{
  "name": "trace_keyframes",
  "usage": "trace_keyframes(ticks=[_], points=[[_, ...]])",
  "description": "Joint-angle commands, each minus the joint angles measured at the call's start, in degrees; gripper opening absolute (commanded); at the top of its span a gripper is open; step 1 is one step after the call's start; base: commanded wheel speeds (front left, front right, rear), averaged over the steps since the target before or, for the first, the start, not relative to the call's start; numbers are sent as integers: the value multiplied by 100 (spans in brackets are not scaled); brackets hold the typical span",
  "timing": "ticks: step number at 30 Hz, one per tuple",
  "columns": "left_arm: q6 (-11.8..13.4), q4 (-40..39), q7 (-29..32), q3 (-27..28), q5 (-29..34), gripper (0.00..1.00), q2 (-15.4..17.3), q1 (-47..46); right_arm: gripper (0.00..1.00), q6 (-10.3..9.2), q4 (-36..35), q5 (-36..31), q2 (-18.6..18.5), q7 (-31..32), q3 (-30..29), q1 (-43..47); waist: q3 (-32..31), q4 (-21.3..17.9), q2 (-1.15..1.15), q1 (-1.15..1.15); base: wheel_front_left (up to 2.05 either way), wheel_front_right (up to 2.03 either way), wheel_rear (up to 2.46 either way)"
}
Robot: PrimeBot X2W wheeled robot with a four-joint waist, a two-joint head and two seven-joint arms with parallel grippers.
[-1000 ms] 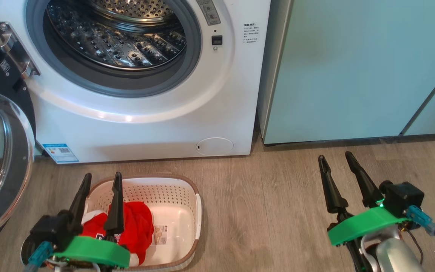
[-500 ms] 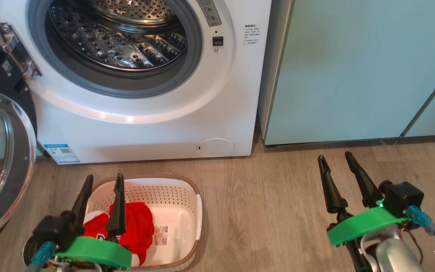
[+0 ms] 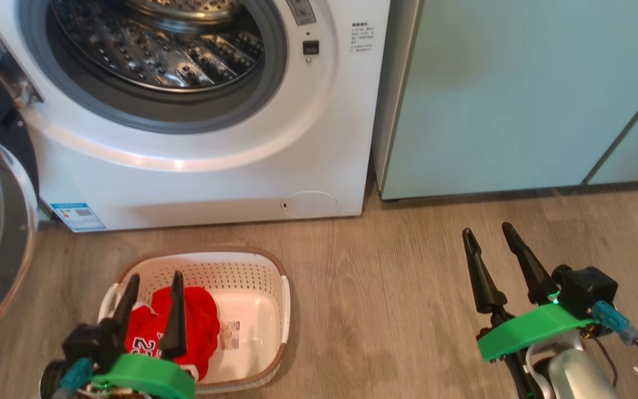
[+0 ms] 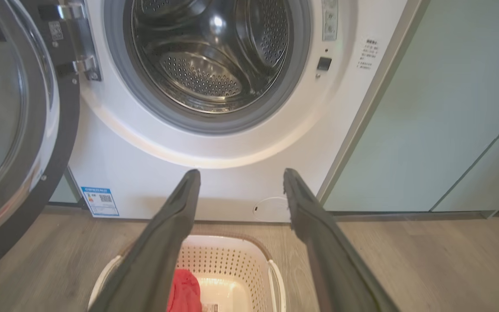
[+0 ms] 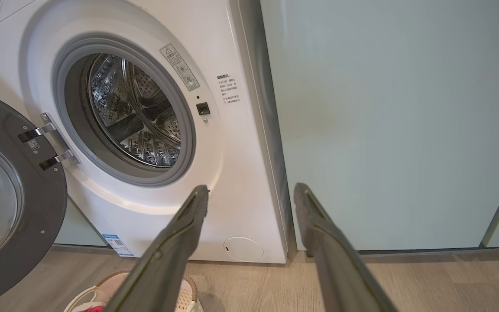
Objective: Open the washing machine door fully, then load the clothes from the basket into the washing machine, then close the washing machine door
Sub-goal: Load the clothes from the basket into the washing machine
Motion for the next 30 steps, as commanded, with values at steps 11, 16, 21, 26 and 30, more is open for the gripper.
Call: trace_keyframes(ticks=[11, 16, 21, 26, 30], points=[[92, 1540, -29, 76, 824, 100, 213, -1046, 100, 0, -398, -24, 21, -54, 171, -627, 1467, -279, 0, 0, 0, 0, 0], [140, 2771, -29, -122, 1278, 100, 602, -1843, 100, 0, -477, 20, 21, -54, 227, -830, 2130, -418, 0, 0, 0, 0, 0], [119, 3800, -29, -233, 1481, 100, 980, -2615, 100, 0, -571, 134, 21, -54, 291, -1025, 2735, -618, 0, 0, 0, 0, 0], [269, 4758, -29, -260, 1619, 100, 1356, -3322, 100, 0, -652, 244, 22, -54, 360, -1149, 3248, -810, 0, 0, 0, 0, 0], [378, 5356, 82, -203, 1600, 100, 1519, -3706, 100, 0, -695, 325, 22, -54, 381, -1211, 3506, -929, 0, 0, 0, 0, 0]])
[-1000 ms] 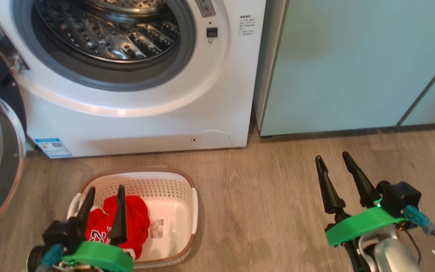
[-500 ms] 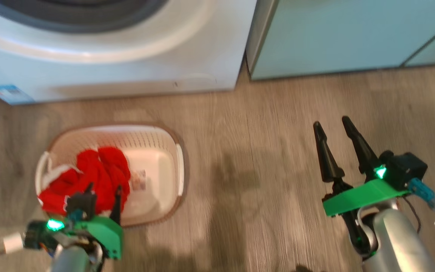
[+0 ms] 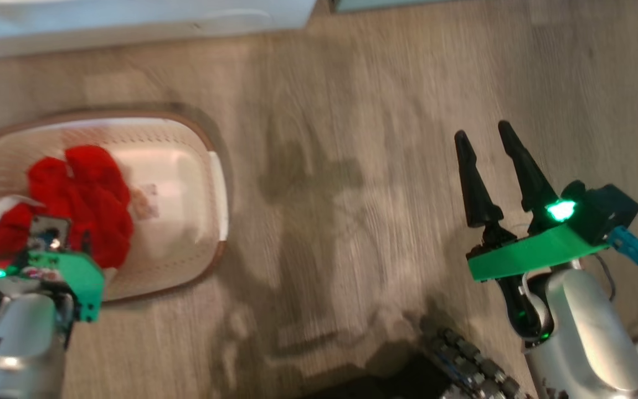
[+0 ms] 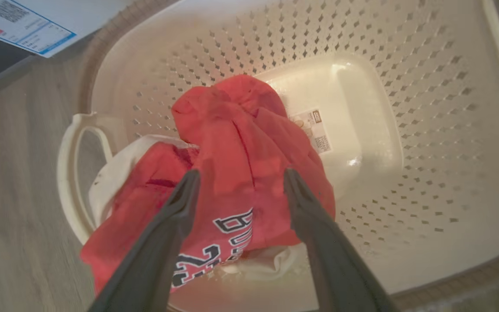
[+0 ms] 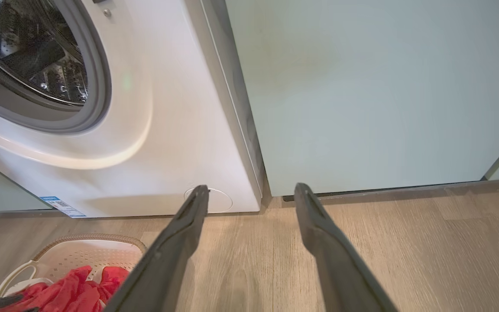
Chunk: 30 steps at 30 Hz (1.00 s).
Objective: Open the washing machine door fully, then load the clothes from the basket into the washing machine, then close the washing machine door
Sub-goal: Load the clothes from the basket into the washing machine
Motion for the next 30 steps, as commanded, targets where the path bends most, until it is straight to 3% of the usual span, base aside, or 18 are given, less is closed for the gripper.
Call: trace_keyframes(ticks=[1, 7, 13, 22, 25, 30], points=[[36, 101, 34, 163, 0, 100, 262, -69, 100, 0, -208, 49, 19, -52, 125, -23, 361, -250, 0, -2, 0, 0, 0], [18, 895, 513, 96, 32, 100, 613, -693, 100, 0, -324, 281, 19, -52, 248, -166, 878, -504, 0, -2, 0, 0, 0], [115, 1076, 867, 86, -4, 100, 809, -978, 100, 0, -360, 396, 19, -52, 323, -256, 1187, -624, 0, -2, 0, 0, 0], [6, 1178, 1393, 45, -110, 100, 900, -1152, 100, 0, -394, 449, 19, -52, 352, -385, 1409, -662, 0, -2, 0, 0, 0], [-137, 1194, 1574, 45, -183, 0, 880, -1161, 100, 0, -381, 434, 19, -52, 355, -404, 1398, -649, 0, -2, 0, 0, 0], [-115, 1205, 1516, 14, -234, 0, 849, -1110, 100, 0, -360, 388, 19, -52, 328, -426, 1281, -606, 0, -2, 0, 0, 0]])
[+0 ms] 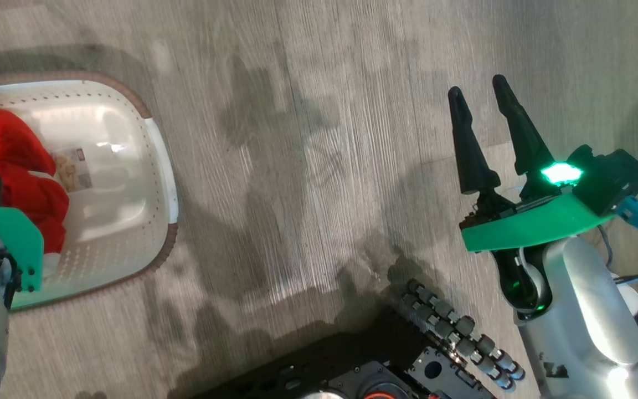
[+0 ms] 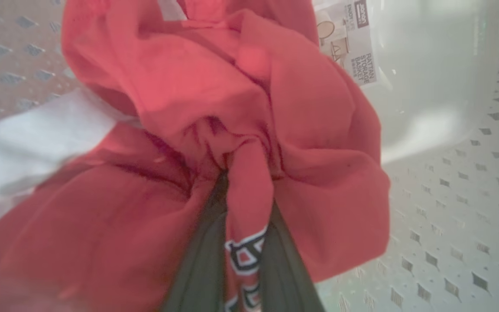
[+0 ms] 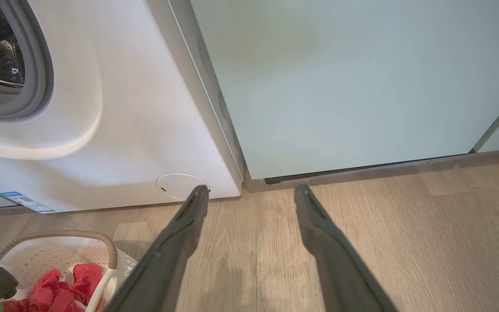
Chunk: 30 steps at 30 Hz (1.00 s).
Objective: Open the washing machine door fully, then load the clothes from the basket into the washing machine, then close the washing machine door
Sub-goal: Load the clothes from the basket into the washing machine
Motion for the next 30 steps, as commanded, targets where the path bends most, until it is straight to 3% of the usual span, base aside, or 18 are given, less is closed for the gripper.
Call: trace_keyframes(ticks=[1, 10, 23, 27, 30], points=[[43, 18, -56, 77, -58, 0, 207, 203, 100, 0, -130, -27, 9, -52, 89, 123, -66, 22, 0, 0, 0, 0, 0], [-14, 27, -386, 126, -286, 0, 48, 574, 100, 0, -23, -140, 9, -52, 73, 137, -731, 89, 0, 0, 0, 0, 0], [67, -29, -1572, 294, -724, 0, -645, 1180, 100, 0, 256, -533, 9, -52, 49, 346, -2285, 683, 0, 0, 0, 0, 0], [16, -414, -1688, 487, -974, 0, -811, 1398, 100, 0, 356, -631, 9, -52, 16, 457, -2709, 861, 0, 0, 0, 0, 0], [-9, -1209, -1694, 650, -1105, 0, -914, 1706, 100, 0, 419, -680, 9, -52, -26, 555, -2972, 966, 0, 0, 0, 0, 0]])
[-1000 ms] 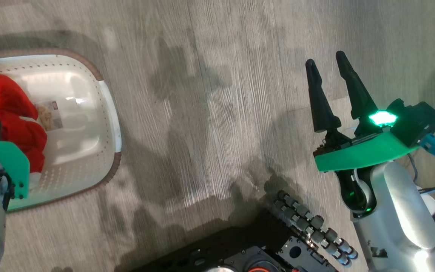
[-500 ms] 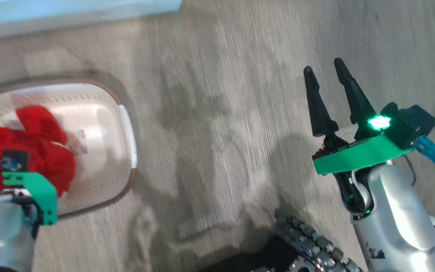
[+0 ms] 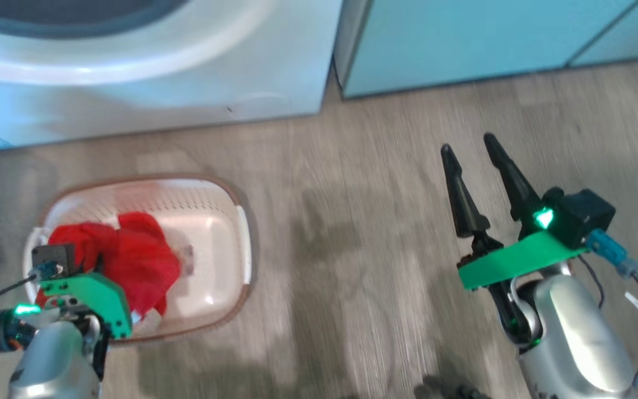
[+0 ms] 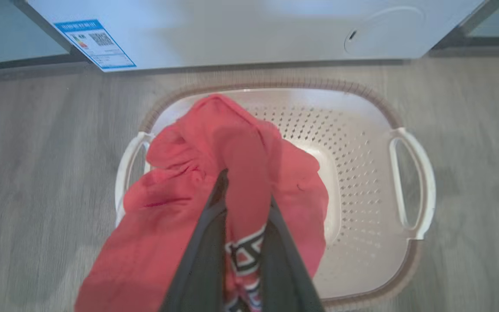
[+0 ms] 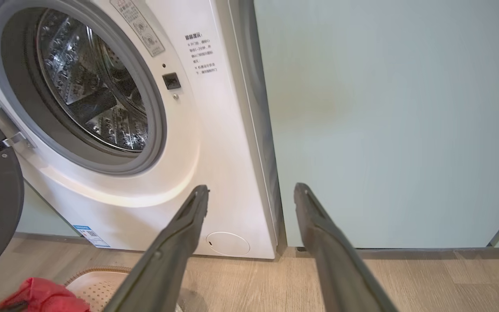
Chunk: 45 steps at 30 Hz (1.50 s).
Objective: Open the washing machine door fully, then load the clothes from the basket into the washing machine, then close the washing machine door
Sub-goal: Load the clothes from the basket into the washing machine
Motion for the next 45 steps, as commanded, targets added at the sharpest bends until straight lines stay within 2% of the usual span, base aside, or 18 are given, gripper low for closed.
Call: trace_keyframes(ticks=[1, 6, 13, 20, 27, 45], points=[[2, -446, -78, 235, -37, 0, 100, 204, 100, 0, -119, -45, 11, -52, 65, 109, -416, 261, 0, 0, 0, 0, 0], [8, -1740, -79, 489, -58, 0, -103, 788, 100, 0, -42, -82, 11, -52, 16, 279, -791, 389, 0, 0, 0, 0, 0], [-268, -3562, -80, 836, 12, 0, -496, 1468, 100, 0, 58, -100, 11, -52, -58, 495, -1263, 520, 0, 0, 0, 0, 0], [-588, -4803, -80, 944, -39, 0, -775, 2083, 100, 0, 117, -131, 11, -52, -92, 686, -1652, 591, 0, 0, 0, 0, 0], [-727, -5441, -81, 758, -344, 0, -843, 2595, 100, 0, 149, -126, 11, -52, -115, 851, -1903, 604, 0, 0, 0, 0, 0], [-650, -5962, -81, 499, -813, 0, -848, 3113, 100, 0, 135, -67, 11, -52, -51, 998, -2039, 430, 0, 0, 0, 0, 0]])
